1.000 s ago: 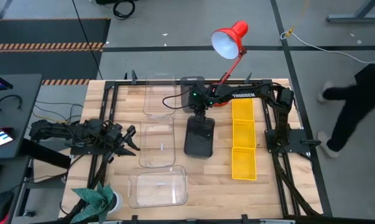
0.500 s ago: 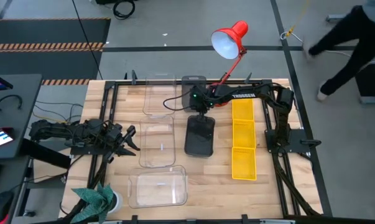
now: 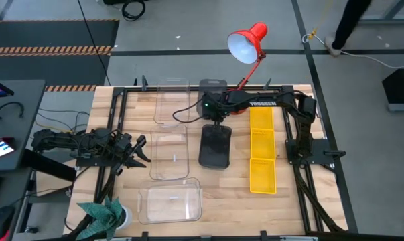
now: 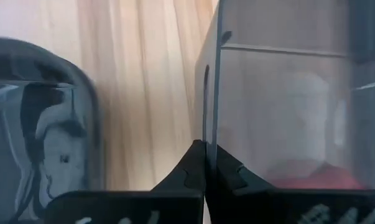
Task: Stack baskets by color
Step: Stack the top black bin on the bottom black bins
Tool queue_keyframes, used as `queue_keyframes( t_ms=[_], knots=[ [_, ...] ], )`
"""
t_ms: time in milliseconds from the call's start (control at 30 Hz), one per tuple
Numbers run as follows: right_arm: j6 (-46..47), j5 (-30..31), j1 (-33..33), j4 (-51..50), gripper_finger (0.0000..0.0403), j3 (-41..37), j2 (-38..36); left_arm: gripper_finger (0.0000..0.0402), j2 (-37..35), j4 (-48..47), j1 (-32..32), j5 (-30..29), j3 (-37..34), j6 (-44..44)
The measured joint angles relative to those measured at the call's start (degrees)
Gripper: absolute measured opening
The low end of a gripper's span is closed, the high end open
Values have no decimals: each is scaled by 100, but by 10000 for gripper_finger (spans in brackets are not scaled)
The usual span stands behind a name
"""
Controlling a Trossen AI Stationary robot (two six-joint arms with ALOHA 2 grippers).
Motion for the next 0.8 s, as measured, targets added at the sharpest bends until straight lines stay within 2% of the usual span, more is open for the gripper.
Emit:
queue_keyframes(
  t_ms=[233,533,800],
  knots=[
    [25,183,314,-624,4,670,-2,117,1,0,-1,0,0,-4],
    [399,580,901,-1925,4,1636,-2,117,2,0,-2,0,0,-3],
    [1125,568,1419,-2628,4,1836,-54,117,0,0,0,-1,0,0]
  ],
)
